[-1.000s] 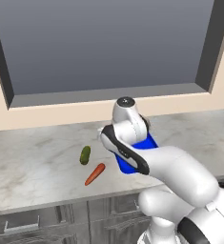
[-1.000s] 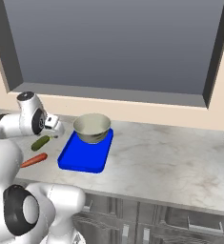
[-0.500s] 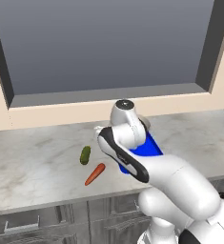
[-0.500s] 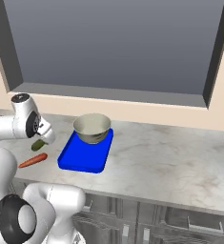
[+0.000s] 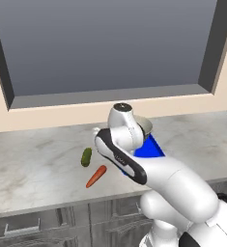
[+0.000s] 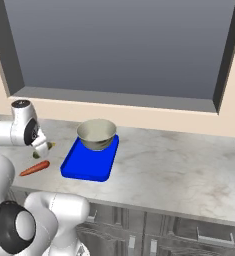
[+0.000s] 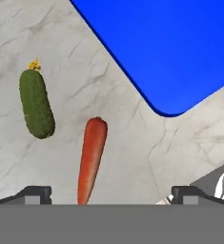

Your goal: Place the two vegetables and bowl onto the tray for setting up a vegetable dip station.

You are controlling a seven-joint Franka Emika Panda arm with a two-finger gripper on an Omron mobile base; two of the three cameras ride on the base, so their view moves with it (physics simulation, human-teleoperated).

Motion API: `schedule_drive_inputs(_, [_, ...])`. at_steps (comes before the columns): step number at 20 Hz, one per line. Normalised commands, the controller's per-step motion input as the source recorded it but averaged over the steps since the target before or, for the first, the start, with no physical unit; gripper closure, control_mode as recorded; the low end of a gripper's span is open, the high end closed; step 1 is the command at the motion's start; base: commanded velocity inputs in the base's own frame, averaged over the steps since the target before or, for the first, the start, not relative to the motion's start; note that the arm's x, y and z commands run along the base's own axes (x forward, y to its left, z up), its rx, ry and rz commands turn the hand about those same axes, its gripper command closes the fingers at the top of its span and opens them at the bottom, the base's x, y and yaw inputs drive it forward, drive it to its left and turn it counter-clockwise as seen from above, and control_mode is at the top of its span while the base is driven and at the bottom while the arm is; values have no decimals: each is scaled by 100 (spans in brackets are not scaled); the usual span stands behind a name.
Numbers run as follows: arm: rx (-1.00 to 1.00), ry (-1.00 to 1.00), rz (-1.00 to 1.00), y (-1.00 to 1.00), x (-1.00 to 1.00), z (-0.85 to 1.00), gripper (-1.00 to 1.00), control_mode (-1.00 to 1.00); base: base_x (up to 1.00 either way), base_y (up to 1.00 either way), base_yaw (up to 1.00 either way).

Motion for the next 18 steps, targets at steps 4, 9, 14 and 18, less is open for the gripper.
schedule_drive_inputs(4, [0, 12, -19, 23, 0, -25, -100, -100, 0, 0, 0])
schedule_drive_inputs(9, [0, 5, -14, 17, 1, -27, -100, -100, 0, 0, 0])
schedule_drive_inputs(14, [0, 0, -12, 7, 1, -28, -100, -100, 0, 0, 0])
schedule_drive_inputs(18, [0, 0, -8, 0, 1, -26, -100, -100, 0, 0, 0])
